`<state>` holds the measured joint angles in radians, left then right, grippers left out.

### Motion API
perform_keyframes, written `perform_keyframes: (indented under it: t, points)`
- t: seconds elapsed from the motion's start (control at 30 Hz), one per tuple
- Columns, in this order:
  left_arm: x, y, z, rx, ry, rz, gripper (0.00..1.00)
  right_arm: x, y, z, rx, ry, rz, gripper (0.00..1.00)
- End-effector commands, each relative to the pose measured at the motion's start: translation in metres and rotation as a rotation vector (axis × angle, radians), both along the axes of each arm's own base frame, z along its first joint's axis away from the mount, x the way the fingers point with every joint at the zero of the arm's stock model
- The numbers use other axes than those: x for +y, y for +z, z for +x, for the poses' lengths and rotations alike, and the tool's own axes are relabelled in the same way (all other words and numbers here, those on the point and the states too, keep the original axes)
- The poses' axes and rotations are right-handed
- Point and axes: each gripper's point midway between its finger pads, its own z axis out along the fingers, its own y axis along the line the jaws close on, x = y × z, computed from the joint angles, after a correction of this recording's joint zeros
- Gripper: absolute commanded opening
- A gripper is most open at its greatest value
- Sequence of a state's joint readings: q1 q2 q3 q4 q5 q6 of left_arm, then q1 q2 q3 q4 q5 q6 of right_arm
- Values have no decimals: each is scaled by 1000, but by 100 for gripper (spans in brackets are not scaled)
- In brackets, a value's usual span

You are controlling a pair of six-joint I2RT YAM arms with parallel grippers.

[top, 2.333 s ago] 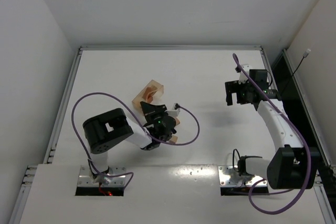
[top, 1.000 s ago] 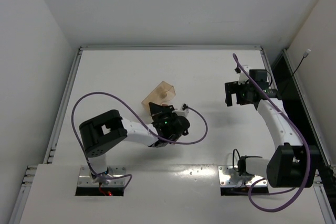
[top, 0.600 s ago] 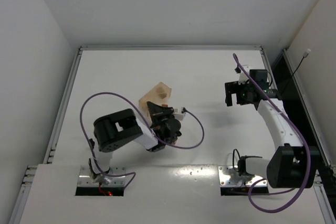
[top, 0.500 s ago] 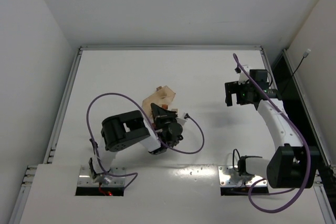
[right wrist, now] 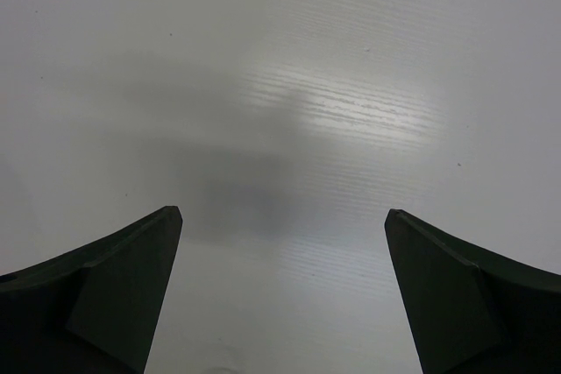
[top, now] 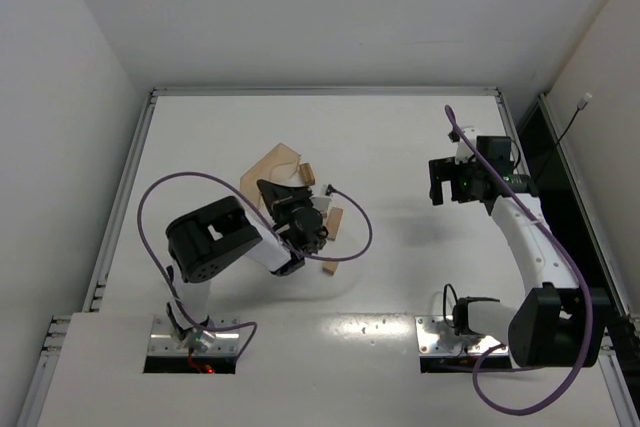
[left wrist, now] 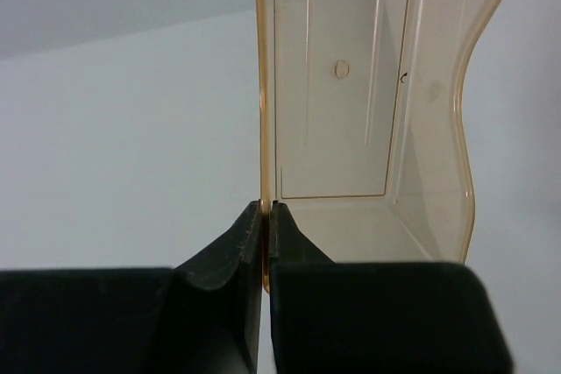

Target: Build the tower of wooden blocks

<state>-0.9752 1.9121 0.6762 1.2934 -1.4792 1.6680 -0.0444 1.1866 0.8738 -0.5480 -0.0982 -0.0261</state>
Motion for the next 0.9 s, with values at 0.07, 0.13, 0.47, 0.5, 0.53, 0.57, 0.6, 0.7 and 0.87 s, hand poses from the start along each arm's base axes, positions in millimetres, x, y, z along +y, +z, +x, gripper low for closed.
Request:
perform_keyframes:
  t: [0.07,0.13,0.47,0.5,0.53,0.57,0.6,0.7,0.87]
  points:
    - [31,36,0,-303,98,-485,0,5,15,13,-51,25,24,99]
    - [14,-19,10,-6,47,-629,0,5,18,17,-50,25,24,99]
    - [-19,-22,12,364,79,-1045,0,6,18,21,-21,31,33,99]
    - [-22,-24,11,406,80,-1076,0,6,18,21,-21,31,33,99]
    - [-16,-22,16,415,108,-1126,0,6,18,21,-21,31,33,99]
    - [-22,-21,15,466,97,-1184,0,6,18,21,-21,31,33,99]
    - [-20,-20,15,479,98,-1218,0,6,15,21,-12,31,34,99]
    - [-3,-9,30,472,122,-1336,0,12,15,22,-4,63,56,99]
    - [56,5,59,335,231,-1400,0,22,14,21,-1,119,92,99]
